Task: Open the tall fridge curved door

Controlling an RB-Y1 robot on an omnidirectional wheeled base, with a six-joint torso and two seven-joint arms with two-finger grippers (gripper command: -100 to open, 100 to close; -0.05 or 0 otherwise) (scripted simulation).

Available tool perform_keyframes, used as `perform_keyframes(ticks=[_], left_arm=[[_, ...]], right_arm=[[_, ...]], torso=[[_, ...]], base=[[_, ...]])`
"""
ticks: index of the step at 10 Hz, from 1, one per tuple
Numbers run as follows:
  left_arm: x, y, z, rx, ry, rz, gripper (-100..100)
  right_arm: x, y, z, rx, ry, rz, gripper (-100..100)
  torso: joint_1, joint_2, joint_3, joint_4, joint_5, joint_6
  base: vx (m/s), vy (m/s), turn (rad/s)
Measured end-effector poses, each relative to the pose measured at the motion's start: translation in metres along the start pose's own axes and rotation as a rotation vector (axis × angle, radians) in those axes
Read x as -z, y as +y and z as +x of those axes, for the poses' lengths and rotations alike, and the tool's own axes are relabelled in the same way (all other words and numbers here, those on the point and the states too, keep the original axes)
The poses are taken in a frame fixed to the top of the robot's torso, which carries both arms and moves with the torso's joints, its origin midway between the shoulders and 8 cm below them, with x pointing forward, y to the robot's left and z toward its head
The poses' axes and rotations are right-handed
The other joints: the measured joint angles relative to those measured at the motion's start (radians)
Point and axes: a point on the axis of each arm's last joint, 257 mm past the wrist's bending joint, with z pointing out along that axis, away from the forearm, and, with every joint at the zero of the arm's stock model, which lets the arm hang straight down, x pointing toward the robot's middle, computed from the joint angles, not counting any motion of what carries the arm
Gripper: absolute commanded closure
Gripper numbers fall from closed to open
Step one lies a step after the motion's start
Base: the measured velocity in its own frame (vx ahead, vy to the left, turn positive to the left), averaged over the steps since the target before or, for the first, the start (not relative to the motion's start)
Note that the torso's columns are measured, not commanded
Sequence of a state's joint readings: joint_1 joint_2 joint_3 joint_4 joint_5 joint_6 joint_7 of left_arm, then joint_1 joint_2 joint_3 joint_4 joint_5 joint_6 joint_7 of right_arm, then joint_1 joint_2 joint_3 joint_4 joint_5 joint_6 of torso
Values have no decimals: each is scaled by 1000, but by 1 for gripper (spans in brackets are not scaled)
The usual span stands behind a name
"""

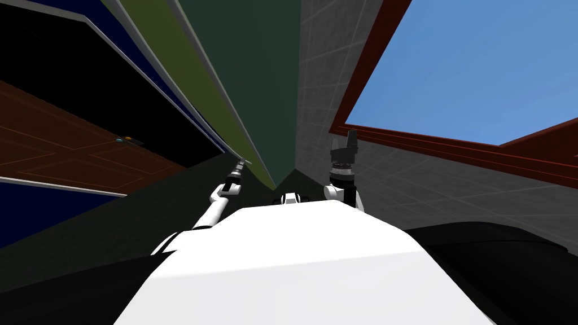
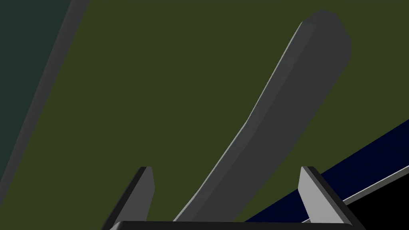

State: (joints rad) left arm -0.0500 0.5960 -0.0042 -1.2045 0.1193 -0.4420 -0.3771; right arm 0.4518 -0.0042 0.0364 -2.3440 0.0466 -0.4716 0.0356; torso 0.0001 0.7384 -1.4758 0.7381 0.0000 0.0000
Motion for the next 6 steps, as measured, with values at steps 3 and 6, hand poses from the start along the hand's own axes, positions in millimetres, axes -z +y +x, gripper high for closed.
perform_keyframes(ticks=[3,6], left_arm=[[-11,4,-25,-41,-2,-27,-100],[-18,7,-47,-71,-6,-50,-100]], right_arm=[[0,0,0,0,0,0,0],[0,0,0,0,0,0,0]], torso=[[0,-1,0,0,0,0],[0,-1,0,0,0,0]], base=[[-40,-44,-9],[-30,-40,-9]])
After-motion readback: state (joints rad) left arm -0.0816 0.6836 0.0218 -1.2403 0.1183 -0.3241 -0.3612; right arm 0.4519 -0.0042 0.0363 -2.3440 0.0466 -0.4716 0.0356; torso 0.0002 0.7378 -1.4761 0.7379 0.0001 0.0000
